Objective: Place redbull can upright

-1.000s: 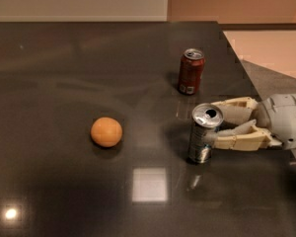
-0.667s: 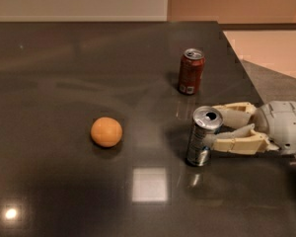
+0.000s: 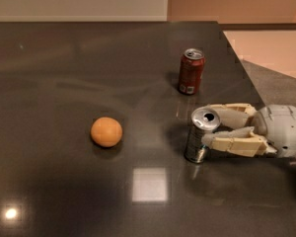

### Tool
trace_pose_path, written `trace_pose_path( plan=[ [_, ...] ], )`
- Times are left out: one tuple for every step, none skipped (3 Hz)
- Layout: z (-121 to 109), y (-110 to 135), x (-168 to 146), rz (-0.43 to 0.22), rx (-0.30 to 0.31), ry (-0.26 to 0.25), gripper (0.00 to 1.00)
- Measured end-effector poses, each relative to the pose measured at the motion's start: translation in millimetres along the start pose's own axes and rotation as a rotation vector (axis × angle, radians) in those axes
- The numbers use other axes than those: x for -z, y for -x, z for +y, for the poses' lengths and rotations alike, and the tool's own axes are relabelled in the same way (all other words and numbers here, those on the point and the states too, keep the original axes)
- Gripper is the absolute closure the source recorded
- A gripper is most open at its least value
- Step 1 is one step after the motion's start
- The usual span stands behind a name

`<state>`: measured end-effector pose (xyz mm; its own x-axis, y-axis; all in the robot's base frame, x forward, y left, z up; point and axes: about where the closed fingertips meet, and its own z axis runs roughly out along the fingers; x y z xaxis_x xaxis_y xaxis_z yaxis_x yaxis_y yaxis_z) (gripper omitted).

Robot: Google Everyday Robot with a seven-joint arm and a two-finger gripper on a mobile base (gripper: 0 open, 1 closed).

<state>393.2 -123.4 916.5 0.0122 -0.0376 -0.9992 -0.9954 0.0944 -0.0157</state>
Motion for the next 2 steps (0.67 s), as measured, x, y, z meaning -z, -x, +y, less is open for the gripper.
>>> trace_pose_path(
  plan=[
    [0.3,1.1,-1.9,0.001,0.002,0.003,0.00],
    [0.3,1.1,-2.0,0.001,0.002,0.003,0.00]
  ],
)
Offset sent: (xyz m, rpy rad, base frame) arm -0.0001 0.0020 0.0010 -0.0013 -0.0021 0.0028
